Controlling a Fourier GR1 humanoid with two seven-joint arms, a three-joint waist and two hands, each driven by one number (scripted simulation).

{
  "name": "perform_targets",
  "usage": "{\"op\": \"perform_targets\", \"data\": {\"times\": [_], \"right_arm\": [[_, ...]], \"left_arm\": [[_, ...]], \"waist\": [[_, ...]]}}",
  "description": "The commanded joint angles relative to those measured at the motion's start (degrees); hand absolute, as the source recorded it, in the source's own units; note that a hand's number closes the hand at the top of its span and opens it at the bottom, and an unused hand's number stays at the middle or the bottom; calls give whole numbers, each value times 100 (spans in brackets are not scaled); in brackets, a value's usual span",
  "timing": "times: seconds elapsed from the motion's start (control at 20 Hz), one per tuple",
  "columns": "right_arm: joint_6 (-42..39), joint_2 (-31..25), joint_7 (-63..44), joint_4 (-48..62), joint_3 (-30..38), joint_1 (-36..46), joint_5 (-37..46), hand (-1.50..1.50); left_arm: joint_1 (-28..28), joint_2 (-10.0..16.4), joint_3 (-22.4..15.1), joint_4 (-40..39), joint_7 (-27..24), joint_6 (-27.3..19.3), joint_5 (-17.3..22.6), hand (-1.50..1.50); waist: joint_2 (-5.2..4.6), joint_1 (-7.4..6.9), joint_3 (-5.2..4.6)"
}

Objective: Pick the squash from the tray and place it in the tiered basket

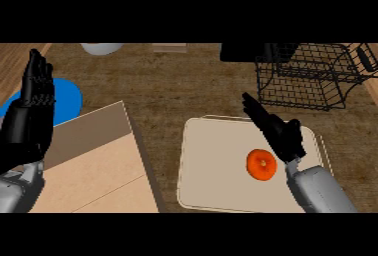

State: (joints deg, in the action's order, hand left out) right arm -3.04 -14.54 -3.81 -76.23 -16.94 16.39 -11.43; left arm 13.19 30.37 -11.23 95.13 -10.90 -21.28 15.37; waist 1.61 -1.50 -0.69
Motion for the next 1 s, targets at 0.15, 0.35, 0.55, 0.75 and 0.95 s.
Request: {"op": "perform_targets", "data": {"times": [0.15,0.35,0.55,0.75,0.95], "right_arm": [[1703,234,290,-827,881,-613,208,150],[2902,-456,-206,70,1655,-1378,975,150],[4535,248,-53,-624,2154,-1888,1159,-150],[4918,249,-574,-1848,1551,-2692,1836,-150],[4239,-404,-1629,-2194,866,-3244,2410,-150]], "left_arm": [[-762,432,115,-635,404,-105,-321,0],[-831,451,115,-848,774,-204,-304,0],[-1019,550,52,-914,1053,-130,-339,0],[-864,485,-17,-878,1254,-87,-355,0],[-813,420,-170,-867,1278,-25,-451,0]], "waist": [[-89,396,64],[-294,935,-24],[-111,810,31],[-98,605,23],[-160,430,0]]}}
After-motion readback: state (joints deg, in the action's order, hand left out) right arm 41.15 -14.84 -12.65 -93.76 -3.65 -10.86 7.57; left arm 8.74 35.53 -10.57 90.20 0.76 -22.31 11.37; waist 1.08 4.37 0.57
